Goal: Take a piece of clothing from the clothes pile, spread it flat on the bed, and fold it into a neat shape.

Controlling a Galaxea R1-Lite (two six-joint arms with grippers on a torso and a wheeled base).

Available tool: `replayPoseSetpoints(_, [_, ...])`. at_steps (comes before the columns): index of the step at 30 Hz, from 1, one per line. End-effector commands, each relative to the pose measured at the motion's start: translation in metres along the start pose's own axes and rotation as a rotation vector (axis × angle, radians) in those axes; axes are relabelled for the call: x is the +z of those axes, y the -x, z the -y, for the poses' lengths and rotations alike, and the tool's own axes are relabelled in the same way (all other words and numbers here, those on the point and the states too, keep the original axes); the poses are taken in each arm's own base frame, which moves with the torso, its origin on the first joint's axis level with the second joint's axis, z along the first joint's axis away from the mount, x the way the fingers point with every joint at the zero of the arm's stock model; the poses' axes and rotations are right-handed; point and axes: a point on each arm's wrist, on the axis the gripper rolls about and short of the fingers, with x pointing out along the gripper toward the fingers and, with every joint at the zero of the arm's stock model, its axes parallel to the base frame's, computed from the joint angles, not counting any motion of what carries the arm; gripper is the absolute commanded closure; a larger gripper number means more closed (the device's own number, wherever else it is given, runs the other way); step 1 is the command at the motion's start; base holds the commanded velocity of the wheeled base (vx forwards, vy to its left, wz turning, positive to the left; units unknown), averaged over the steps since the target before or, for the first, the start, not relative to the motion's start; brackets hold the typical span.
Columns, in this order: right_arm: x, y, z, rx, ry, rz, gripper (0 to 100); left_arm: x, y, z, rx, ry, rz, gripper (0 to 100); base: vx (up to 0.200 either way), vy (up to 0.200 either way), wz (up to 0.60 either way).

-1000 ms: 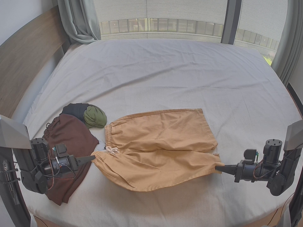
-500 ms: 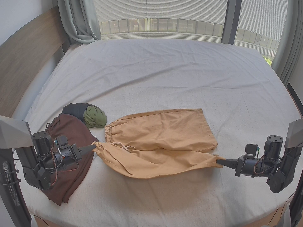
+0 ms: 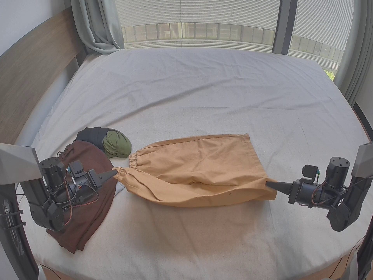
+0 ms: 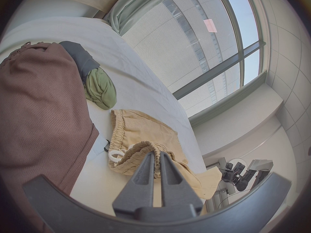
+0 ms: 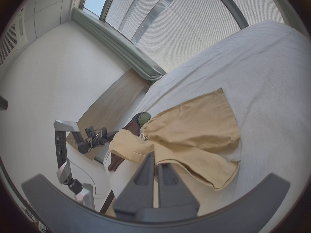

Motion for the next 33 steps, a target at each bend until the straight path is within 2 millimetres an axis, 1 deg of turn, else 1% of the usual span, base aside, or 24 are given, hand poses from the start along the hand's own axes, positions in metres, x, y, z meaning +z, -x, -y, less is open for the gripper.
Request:
replayPoseSetpoints(1, [0.013,-0.007,-0.002,0.004,0.008,0.05,100,0.002,-0.002,0.002,-0.001,-0.009,0.013,100,0.0,0.0,0.0])
replayPoseSetpoints(2, [0.02,-0.008,-0.009,0.021,0.004,0.073,100,0.004,-0.002,0.002,0.006,-0.012,0.026,100,0.0,0.0,0.0])
replayPoseSetpoints(5, [0.023,-0.01,-0.011,0.031,-0.007,0.08,100,0.003,-0.004,0.002,0.01,-0.012,0.027,100,0.0,0.0,0.0])
replayPoseSetpoints(10, [0.03,-0.013,-0.009,0.036,0.006,0.102,100,-0.002,-0.008,0.006,0.028,-0.011,0.032,100,0.0,0.0,0.0])
replayPoseSetpoints(15, [0.03,-0.017,-0.003,0.032,0.001,0.105,100,0.0,-0.01,0.008,0.037,0.005,0.052,100,0.0,0.0,0.0])
replayPoseSetpoints(22, [0.031,-0.017,-0.003,0.034,0.005,0.108,100,0.0,-0.01,0.009,0.035,0.007,0.054,100,0.0,0.0,0.0])
replayPoseSetpoints(27, [0.037,-0.02,-0.003,0.041,0.018,0.125,100,0.001,-0.01,0.008,0.036,0.01,0.056,100,0.0,0.0,0.0])
replayPoseSetpoints(30, [0.042,-0.023,-0.002,0.048,0.032,0.142,100,0.001,-0.011,0.009,0.036,0.021,0.06,100,0.0,0.0,0.0])
replayPoseSetpoints(33, [0.047,-0.036,0.008,0.015,0.022,0.183,100,0.002,-0.016,0.012,0.043,0.042,0.085,100,0.0,0.0,0.0])
